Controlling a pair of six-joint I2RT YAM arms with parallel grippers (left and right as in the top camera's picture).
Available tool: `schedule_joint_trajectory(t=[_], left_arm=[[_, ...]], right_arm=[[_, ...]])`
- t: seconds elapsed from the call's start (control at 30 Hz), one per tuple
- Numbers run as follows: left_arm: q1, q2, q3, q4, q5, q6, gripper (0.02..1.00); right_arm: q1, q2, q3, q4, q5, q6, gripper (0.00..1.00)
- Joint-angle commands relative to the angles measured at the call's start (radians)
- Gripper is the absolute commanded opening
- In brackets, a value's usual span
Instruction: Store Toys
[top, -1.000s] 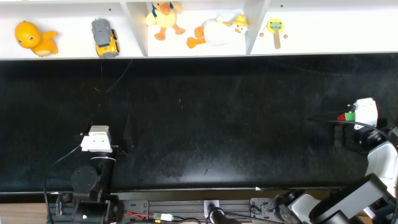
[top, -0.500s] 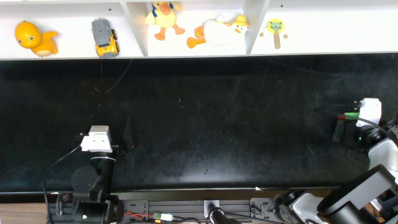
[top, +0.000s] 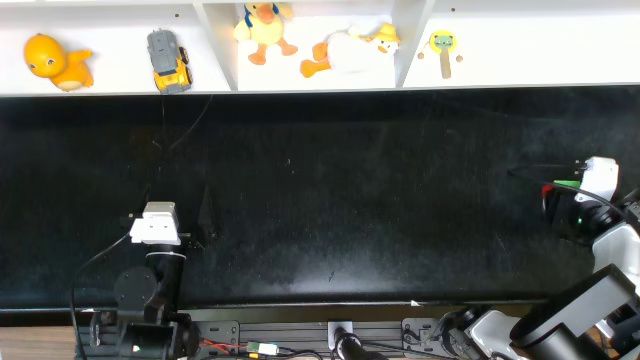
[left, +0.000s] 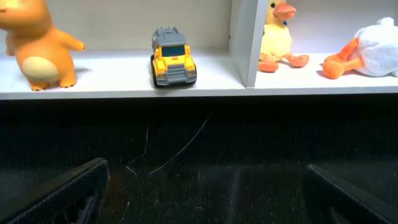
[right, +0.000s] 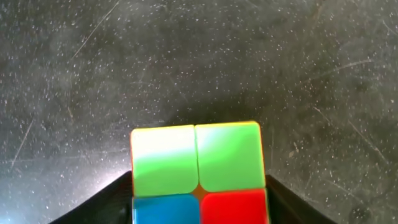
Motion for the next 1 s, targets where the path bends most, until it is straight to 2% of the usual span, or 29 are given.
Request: schedule_joint_trajectory(t=[0.03,0.23,0.4,0.73,0.83,1.0], left_arm=[[-0.006,-0.012,-0.003,0.000,-0.008,0.007,0.998],[-0.006,-0.012,-0.003,0.000,-0.008,0.007,0.996],[-0.006,-0.012,-0.003,0.000,-0.008,0.007,0.998],[-0.006,-0.012,-0.003,0.000,-0.008,0.007,0.998],[-0.006,-0.012,-0.003,0.000,-0.008,0.007,0.998],[-0.006,-0.012,-0.003,0.000,-0.008,0.007,0.998]], right_arm=[[-0.002,-0.001,-0.006,0.002,-0.007,0.035,0.586],[0.024,-0.034,0.044,-0.028,-0.005,0.076,0.573],[0.106,-0.037,0.207,-0.142,-0.004,0.091,0.568],[0.287,0.035,0.418,-0.176,0.154,0.111,0.584],[0.301,0.035,0.419,-0.217,0.145,0.114,0.555],[0.293,0.016,0.388,-0.242,0.143,0.149,0.606]])
